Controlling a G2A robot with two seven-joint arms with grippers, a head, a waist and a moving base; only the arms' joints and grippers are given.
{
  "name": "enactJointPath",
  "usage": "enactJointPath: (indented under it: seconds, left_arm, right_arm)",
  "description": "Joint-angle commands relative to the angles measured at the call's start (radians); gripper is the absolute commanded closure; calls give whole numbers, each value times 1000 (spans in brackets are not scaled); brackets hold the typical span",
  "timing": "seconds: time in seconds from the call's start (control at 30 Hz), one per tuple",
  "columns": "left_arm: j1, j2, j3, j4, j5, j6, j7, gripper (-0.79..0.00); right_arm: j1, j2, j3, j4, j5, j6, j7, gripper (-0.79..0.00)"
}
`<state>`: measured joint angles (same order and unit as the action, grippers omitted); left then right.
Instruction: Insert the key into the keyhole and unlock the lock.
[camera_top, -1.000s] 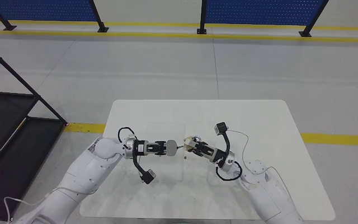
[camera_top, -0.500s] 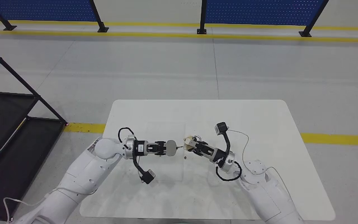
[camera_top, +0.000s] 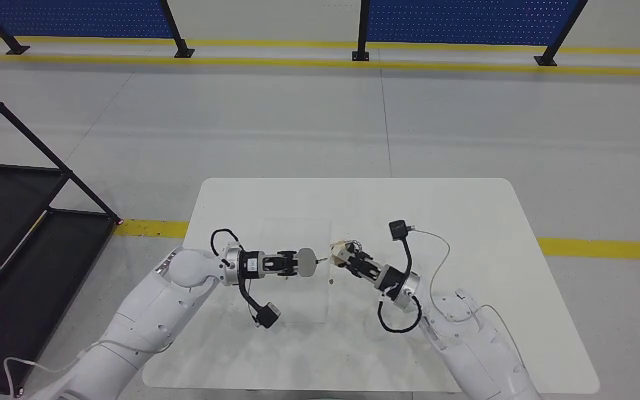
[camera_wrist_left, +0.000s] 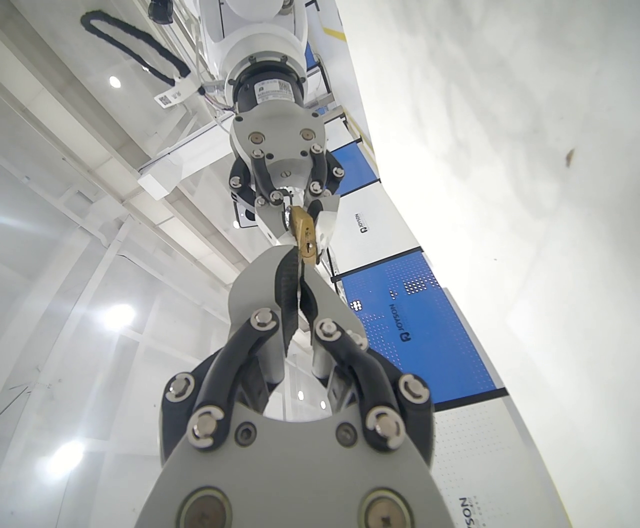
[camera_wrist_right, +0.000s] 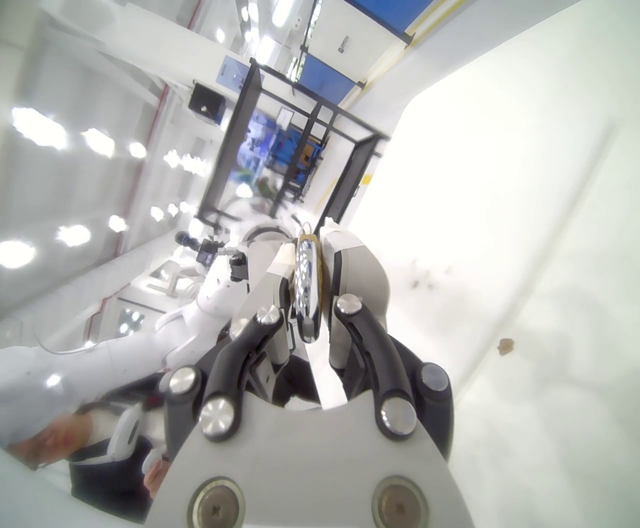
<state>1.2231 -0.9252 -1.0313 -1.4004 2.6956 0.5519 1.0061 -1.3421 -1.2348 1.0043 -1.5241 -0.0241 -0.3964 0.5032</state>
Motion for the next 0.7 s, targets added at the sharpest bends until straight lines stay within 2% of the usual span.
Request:
enactJointPath:
  seconds: [0.0, 0.67]
  left_arm:
    - [0, -1, 3, -2, 6, -1, -5, 0]
    - [-5, -9, 13, 0, 15, -4, -25, 0]
  right_arm:
    - [-3, 0, 0, -5, -5, 0, -3, 0]
    - [-10, -1, -7, -15, -19, -2, -15, 0]
